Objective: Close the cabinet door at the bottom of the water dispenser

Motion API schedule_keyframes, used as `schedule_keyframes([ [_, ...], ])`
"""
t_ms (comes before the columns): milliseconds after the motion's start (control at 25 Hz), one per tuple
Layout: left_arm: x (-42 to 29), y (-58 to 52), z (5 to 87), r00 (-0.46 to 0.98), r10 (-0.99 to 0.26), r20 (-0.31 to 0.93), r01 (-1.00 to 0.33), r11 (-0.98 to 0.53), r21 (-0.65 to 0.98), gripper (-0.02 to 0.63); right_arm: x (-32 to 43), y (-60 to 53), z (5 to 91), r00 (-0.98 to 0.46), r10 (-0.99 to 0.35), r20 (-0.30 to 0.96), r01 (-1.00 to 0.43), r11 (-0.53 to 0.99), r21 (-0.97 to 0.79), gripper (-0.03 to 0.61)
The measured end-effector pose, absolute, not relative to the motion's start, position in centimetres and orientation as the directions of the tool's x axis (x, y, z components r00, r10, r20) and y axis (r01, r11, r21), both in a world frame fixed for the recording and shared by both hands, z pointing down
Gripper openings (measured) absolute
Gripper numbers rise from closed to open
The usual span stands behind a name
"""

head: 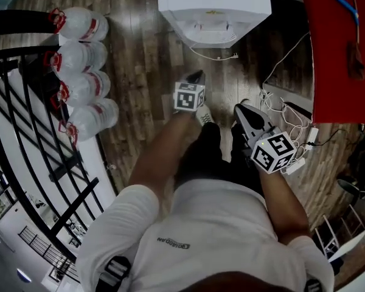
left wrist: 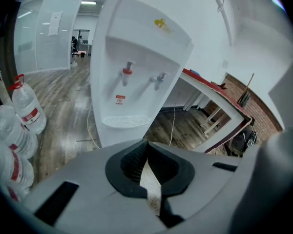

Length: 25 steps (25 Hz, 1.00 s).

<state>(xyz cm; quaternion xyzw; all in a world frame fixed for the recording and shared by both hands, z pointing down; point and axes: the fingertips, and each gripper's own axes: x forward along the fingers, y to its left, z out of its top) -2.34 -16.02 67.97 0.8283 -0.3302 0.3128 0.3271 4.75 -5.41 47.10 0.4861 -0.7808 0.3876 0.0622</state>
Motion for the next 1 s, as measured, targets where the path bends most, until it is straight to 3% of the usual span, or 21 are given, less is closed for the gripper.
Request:
schedule_keyframes([
  [240, -4.3, -13.0, 59.6, 0.603, -0.380, 0.702, -0.753, -0.561, 0.343, -0.003, 3.0, -4.5, 43.2, -0.600, -0.658, 0.456, -0.788, 0.387, -0.479, 0.021],
  [560, -5.6, -5.9, 47.6, 0.645, -0.475, 0.598, -0.746, -0.562, 0.358, -0.003, 3.4, -0.2, 38.5, -0.646, -0.636, 0.422, -0.760, 0.491, -0.425, 0.021],
  [1000, -1.0, 9.2, 35.2, 0.647, -0.566, 0.511, -0.748, -0.601, 0.281, -0.003, 8.7, 10.7, 33.4, -0.704, -0.631, 0.327, -0.708, 0.583, -0.398, 0.021],
])
